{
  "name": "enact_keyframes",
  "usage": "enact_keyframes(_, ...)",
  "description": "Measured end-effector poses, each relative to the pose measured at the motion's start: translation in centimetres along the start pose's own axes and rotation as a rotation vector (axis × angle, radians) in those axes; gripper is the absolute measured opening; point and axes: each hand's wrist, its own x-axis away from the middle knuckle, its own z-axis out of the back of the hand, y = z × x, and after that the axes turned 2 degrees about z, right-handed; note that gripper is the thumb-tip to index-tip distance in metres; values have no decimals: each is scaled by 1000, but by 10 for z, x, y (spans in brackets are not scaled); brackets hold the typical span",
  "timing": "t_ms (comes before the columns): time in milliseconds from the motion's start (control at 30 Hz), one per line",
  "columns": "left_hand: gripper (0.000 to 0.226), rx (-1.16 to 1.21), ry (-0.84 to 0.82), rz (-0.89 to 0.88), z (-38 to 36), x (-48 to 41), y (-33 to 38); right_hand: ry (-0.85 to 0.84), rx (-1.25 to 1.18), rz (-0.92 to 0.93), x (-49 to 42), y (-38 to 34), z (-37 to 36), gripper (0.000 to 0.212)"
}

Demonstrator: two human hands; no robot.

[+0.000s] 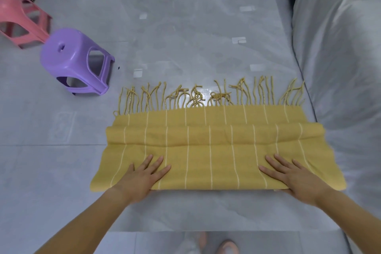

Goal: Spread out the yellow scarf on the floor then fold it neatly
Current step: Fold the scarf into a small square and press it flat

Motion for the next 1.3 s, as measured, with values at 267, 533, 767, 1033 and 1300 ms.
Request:
enact_keyframes(267,40,556,-50,-74,14,33,8,-5,-406,16,38,1,-9,69)
enact_keyframes(533,11,676,121,-28,90,36,-15,210,-498,-7,43,34,66,60)
enact_keyframes(767,56,172,542,297,153,-18,-33,414,-5,-419,-7,54,124,70)
enact_keyframes(1033,100,203,358,405,135,-62,-24,305,-78,-436,-62,28,107,92)
enact_keyframes(1300,91,367,203,422,98,-100,-21,171,-281,-447,-96,23,77,91)
